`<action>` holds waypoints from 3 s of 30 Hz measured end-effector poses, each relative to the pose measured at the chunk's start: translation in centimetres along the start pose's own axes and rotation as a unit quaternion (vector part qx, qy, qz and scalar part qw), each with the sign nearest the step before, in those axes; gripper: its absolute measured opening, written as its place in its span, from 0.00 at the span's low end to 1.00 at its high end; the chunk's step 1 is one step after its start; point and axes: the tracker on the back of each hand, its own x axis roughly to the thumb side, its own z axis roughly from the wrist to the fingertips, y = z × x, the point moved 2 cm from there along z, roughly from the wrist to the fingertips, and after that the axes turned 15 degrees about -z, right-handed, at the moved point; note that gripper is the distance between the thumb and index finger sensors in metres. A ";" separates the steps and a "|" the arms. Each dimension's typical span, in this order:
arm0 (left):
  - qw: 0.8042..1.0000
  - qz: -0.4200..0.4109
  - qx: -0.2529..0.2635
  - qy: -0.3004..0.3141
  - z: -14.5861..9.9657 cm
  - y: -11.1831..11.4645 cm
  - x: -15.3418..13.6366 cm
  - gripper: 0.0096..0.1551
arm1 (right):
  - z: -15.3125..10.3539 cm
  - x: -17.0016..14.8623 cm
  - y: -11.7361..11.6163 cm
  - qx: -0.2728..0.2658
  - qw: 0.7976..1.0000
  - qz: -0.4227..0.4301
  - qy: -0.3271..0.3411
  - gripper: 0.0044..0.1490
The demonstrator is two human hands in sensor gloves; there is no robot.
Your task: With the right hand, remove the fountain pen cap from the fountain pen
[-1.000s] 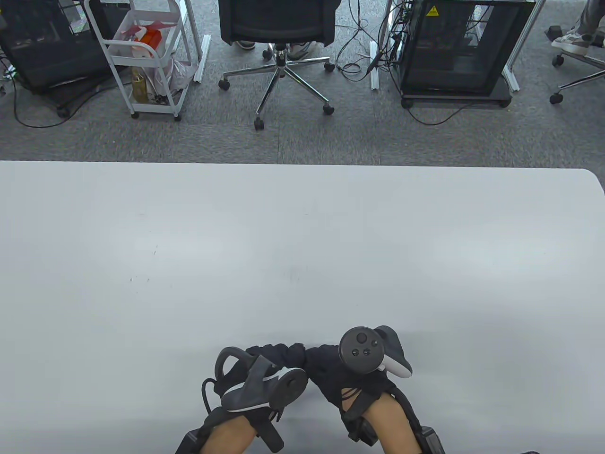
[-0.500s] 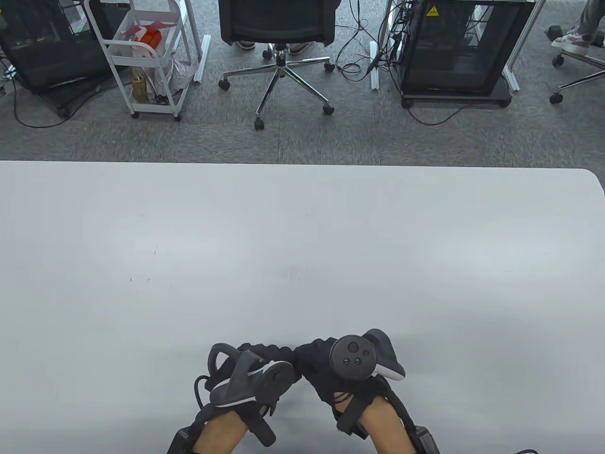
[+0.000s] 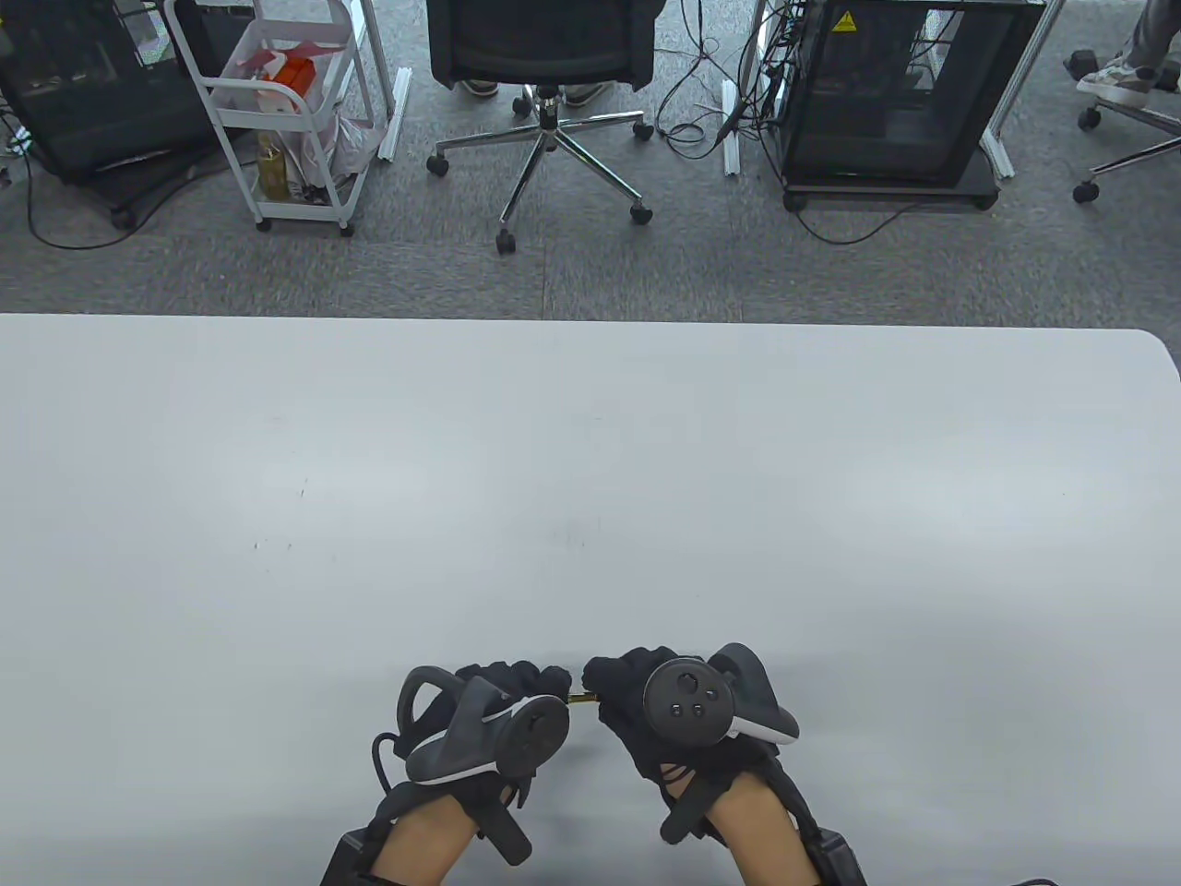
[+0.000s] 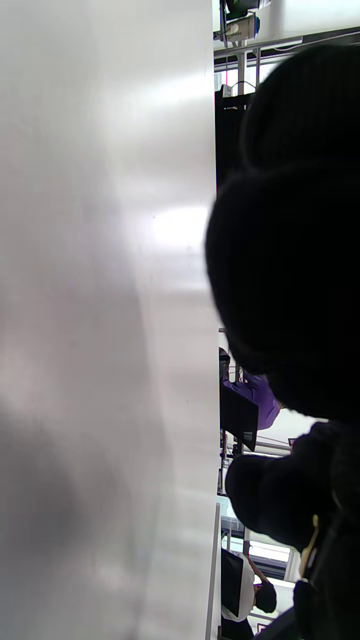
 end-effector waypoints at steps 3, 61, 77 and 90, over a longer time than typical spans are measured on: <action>1.000 0.015 0.003 -0.025 0.0 -0.1 -1.0 0.27 | -0.2 -0.7 0.3 -0.025 0.998 -0.043 -0.032 0.31; 0.993 -0.058 0.082 -0.069 0.3 -1.8 -1.4 0.31 | -5.1 -9.6 3.9 -0.152 0.971 -0.032 -0.180 0.31; 0.987 0.085 -0.087 -0.104 7.4 4.3 2.9 0.26 | -5.6 -10.9 2.2 -0.073 0.978 0.007 -0.196 0.33; 0.980 0.164 -0.095 -0.066 8.4 5.8 4.0 0.26 | -5.4 -10.8 1.4 -0.051 0.980 0.029 -0.191 0.33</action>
